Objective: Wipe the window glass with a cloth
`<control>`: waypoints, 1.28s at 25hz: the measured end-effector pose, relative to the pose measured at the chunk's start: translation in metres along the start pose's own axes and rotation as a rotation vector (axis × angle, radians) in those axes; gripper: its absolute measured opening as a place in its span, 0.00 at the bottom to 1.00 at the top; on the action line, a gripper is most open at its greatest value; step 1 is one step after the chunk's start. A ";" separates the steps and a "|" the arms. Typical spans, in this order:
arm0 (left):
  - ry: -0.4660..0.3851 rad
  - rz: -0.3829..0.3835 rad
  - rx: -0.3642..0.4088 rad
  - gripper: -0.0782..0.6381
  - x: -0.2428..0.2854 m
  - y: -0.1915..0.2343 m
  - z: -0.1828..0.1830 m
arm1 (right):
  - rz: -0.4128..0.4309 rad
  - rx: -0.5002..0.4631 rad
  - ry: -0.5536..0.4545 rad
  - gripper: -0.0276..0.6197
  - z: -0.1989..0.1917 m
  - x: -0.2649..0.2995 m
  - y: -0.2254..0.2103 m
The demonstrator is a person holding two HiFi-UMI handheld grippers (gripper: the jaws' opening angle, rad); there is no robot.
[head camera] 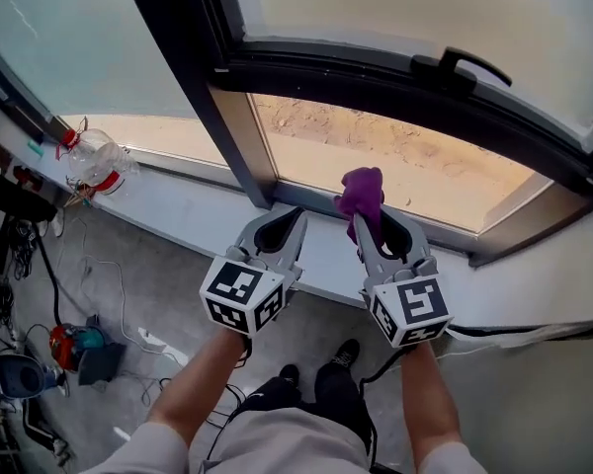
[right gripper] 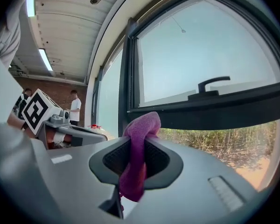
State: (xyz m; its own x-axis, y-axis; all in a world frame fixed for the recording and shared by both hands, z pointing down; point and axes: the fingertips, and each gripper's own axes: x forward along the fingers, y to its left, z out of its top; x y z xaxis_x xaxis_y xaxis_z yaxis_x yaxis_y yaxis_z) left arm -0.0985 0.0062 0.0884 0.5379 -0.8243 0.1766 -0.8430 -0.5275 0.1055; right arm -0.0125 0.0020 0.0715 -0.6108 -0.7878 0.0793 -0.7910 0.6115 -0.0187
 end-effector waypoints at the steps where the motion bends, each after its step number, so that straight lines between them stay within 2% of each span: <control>1: 0.012 0.028 0.003 0.11 0.010 0.009 -0.001 | 0.031 0.008 0.003 0.18 -0.005 0.016 -0.006; 4: 0.016 0.088 0.014 0.11 0.024 0.034 -0.004 | 0.097 0.015 0.009 0.18 -0.020 0.055 -0.010; 8: -0.010 0.138 -0.006 0.11 0.022 0.075 -0.014 | 0.145 -0.001 0.015 0.18 -0.036 0.099 0.015; 14: -0.037 0.206 0.008 0.11 0.027 0.161 -0.031 | 0.127 -0.038 0.020 0.18 -0.055 0.185 0.041; 19: -0.039 0.199 0.006 0.11 0.031 0.240 -0.045 | 0.069 -0.038 0.022 0.18 -0.065 0.266 0.059; 21: -0.046 0.192 -0.004 0.11 0.032 0.259 -0.052 | 0.049 -0.049 0.019 0.18 -0.071 0.288 0.064; 26: -0.083 0.137 -0.036 0.11 0.037 0.283 -0.063 | 0.012 -0.070 -0.019 0.18 -0.069 0.333 0.071; 30: -0.076 0.075 -0.054 0.11 0.042 0.282 -0.080 | -0.021 -0.044 -0.064 0.18 -0.058 0.359 0.067; 32: -0.079 0.074 -0.059 0.11 0.044 0.284 -0.084 | -0.033 -0.034 -0.091 0.18 -0.053 0.368 0.063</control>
State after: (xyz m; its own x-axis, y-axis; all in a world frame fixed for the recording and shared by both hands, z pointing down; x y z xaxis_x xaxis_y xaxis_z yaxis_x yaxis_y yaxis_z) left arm -0.3143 -0.1627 0.2088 0.4711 -0.8753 0.1089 -0.8780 -0.4536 0.1528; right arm -0.2858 -0.2452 0.1528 -0.5865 -0.8099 -0.0120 -0.8100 0.5862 0.0169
